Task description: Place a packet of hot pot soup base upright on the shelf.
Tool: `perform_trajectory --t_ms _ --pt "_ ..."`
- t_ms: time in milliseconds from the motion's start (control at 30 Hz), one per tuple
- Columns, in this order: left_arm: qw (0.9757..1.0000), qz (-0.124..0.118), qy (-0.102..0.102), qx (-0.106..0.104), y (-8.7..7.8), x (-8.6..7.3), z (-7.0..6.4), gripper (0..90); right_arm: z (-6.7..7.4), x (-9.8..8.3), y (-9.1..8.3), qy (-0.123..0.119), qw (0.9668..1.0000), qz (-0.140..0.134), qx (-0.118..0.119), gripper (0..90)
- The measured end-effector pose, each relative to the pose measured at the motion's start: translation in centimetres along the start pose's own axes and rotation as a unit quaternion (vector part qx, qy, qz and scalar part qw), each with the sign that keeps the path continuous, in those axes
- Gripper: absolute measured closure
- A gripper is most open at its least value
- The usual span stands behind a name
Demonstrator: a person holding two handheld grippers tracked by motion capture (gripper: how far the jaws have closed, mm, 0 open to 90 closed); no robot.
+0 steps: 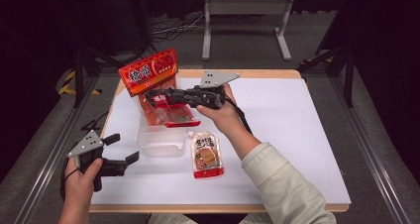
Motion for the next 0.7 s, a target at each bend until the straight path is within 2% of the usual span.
perform_trajectory --t_ms 200,700 --pt "1.0000 0.000 -0.002 0.000 0.0 0.0 0.1 2.9 0.2 -0.2 1.2 -0.002 1.0000 -0.003 0.002 89.0" --pt "1.0000 -0.002 0.000 -0.006 0.4 0.3 0.1 2.9 0.4 -1.2 3.1 -0.002 1.0000 -0.007 0.006 88.7"
Point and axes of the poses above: each handheld gripper's, and its own axes: y roughly forward along the jaws, x roughly out of its top, z roughly to its left, the point moved 3 cm from there along y, roughly forward along the jaws, and after that the axes turned 8 degrees about -y, right-handed, at the moved point
